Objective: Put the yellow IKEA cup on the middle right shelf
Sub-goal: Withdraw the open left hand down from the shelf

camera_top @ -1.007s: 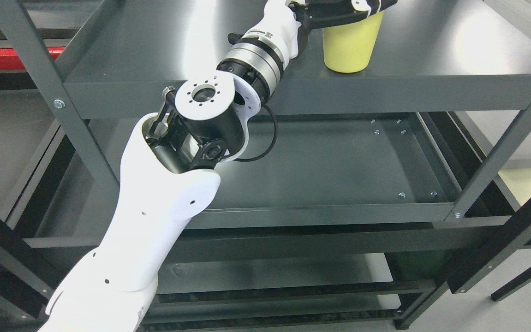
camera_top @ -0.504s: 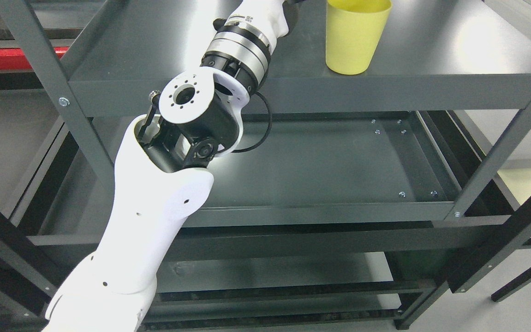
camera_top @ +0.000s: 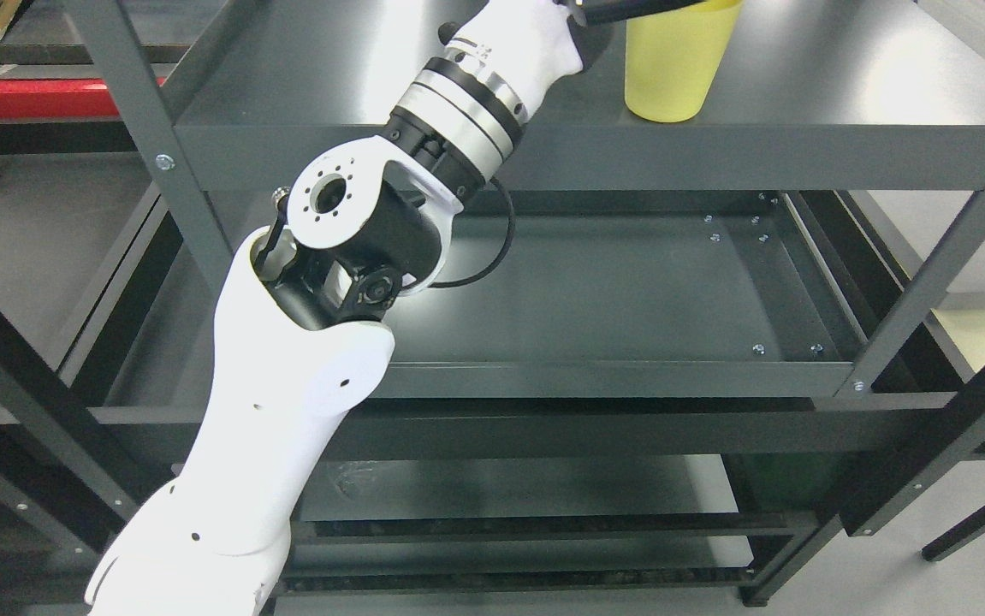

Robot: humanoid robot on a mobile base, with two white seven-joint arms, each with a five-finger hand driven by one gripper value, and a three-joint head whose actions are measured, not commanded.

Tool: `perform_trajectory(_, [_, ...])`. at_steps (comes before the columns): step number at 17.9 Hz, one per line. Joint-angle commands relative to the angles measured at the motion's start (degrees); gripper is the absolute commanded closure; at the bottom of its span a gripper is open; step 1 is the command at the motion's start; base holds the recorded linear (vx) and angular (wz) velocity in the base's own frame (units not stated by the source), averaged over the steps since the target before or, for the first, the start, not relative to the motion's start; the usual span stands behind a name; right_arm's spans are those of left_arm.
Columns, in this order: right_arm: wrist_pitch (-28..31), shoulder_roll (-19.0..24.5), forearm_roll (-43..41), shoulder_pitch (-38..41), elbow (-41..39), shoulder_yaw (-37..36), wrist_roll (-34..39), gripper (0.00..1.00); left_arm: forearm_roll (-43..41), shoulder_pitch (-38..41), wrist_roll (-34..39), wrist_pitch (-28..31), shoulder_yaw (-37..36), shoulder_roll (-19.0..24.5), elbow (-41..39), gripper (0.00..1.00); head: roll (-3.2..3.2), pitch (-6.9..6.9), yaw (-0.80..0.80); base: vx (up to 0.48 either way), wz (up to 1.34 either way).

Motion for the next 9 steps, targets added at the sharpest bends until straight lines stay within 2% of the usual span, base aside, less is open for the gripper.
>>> perform_trajectory(1, [0.03, -1.00, -1.41, 0.79, 0.00, 0.97, 0.05, 0.01, -0.05, 0.73, -7.80, -0.22, -2.94, 1.00, -0.06, 0.01, 0.00, 0.00, 0.00, -0.093, 0.12])
perform_trajectory(5, [0.03, -1.00, -1.41, 0.79, 0.00, 0.97, 0.05, 0.01, -2.14, 7.55, -7.63, -1.01, -7.34, 1.00, -0.06, 0.01, 0.00, 0.00, 0.00, -0.115, 0.17])
perform_trajectory(9, [0.03, -1.00, -1.41, 0.79, 0.00, 0.97, 0.05, 0.01, -13.21, 19.42, -7.71, -10.84, -10.42, 1.00, -0.06, 0.01, 0.00, 0.00, 0.00, -0.154, 0.21])
